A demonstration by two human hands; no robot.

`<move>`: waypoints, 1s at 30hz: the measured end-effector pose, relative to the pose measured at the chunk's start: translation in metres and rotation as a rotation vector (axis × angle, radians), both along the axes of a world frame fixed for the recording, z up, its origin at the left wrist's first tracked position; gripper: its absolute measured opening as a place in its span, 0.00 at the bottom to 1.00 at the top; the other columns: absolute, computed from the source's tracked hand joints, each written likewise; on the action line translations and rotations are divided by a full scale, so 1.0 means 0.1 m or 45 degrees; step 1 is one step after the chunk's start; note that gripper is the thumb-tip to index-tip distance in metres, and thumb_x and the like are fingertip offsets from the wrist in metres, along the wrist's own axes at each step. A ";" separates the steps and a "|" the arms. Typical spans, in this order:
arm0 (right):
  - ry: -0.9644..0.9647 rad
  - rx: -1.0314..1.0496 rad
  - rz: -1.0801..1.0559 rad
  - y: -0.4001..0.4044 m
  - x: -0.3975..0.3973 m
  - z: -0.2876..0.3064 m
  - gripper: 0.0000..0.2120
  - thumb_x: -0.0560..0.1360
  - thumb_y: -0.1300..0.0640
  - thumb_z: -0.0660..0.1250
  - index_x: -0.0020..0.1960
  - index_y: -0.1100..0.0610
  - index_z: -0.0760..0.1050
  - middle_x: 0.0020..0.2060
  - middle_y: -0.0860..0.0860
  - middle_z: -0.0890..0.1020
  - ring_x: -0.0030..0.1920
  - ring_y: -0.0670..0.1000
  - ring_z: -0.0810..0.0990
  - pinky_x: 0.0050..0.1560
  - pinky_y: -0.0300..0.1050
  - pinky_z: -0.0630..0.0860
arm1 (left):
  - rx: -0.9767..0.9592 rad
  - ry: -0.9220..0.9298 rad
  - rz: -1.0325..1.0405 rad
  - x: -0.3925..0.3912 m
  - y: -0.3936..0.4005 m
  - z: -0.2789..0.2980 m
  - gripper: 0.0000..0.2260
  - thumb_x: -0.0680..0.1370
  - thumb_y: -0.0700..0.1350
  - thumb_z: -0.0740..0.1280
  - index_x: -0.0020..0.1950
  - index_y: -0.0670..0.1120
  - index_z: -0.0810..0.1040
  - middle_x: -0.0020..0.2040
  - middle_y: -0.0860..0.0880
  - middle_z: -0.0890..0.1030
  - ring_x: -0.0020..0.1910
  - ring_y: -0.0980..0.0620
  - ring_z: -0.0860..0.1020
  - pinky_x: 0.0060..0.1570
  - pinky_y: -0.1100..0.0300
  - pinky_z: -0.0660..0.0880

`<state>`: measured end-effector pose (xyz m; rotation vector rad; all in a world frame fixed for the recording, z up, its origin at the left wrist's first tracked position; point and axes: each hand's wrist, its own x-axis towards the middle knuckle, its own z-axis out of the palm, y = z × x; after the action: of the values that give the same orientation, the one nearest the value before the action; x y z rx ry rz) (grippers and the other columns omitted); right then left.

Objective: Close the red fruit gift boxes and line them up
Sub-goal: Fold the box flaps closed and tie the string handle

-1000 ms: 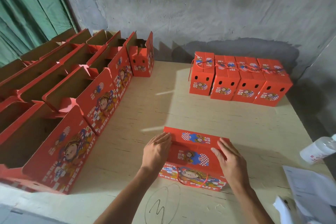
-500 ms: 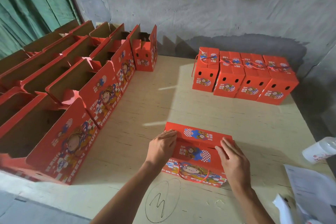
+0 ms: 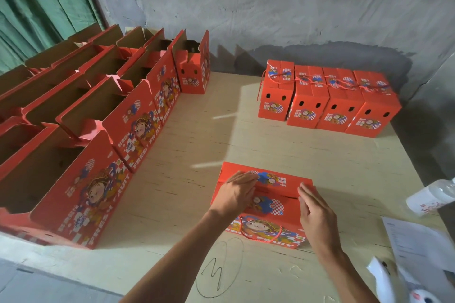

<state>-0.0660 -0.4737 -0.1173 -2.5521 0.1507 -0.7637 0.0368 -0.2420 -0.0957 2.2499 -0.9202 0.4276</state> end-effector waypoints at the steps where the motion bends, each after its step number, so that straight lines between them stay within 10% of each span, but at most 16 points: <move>1: -0.006 -0.006 0.002 0.00 0.00 0.00 0.15 0.73 0.70 0.74 0.60 0.66 0.83 0.61 0.57 0.84 0.61 0.57 0.84 0.62 0.53 0.80 | -0.014 0.010 -0.013 0.01 -0.01 -0.03 0.10 0.77 0.32 0.71 0.57 0.36 0.84 0.58 0.43 0.85 0.55 0.44 0.84 0.61 0.49 0.79; 11: 0.058 0.109 -0.096 0.12 0.03 0.04 0.12 0.74 0.64 0.77 0.57 0.65 0.85 0.60 0.57 0.85 0.64 0.59 0.82 0.62 0.58 0.81 | 0.044 -0.142 -0.040 -0.03 0.00 -0.21 0.07 0.78 0.38 0.71 0.56 0.42 0.85 0.60 0.47 0.84 0.61 0.43 0.82 0.68 0.46 0.73; 19: 0.087 -0.118 -0.360 0.34 0.00 0.00 0.09 0.78 0.59 0.71 0.54 0.61 0.86 0.60 0.54 0.85 0.68 0.68 0.77 0.67 0.73 0.66 | 0.270 0.170 -0.083 -0.17 -0.04 -0.05 0.13 0.85 0.46 0.62 0.67 0.48 0.82 0.73 0.48 0.76 0.77 0.47 0.69 0.79 0.37 0.54; 25: 0.126 0.073 -0.387 0.36 0.08 0.14 0.07 0.73 0.62 0.76 0.51 0.62 0.86 0.58 0.52 0.86 0.59 0.58 0.84 0.52 0.51 0.82 | 0.197 0.173 0.009 -0.18 -0.09 -0.07 0.12 0.84 0.49 0.63 0.63 0.54 0.84 0.72 0.54 0.77 0.76 0.52 0.69 0.79 0.47 0.55; 30: 0.302 -0.060 -0.319 0.34 0.27 0.21 0.16 0.78 0.57 0.71 0.60 0.66 0.79 0.65 0.63 0.80 0.64 0.66 0.79 0.62 0.59 0.78 | 0.097 0.342 0.020 -0.11 -0.11 0.01 0.09 0.78 0.45 0.70 0.56 0.50 0.87 0.68 0.49 0.80 0.68 0.48 0.76 0.74 0.49 0.63</move>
<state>-0.0393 -0.4398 -0.0967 -2.6940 0.5436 -0.5543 0.0258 -0.2533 -0.0944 2.3139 -0.7900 0.0939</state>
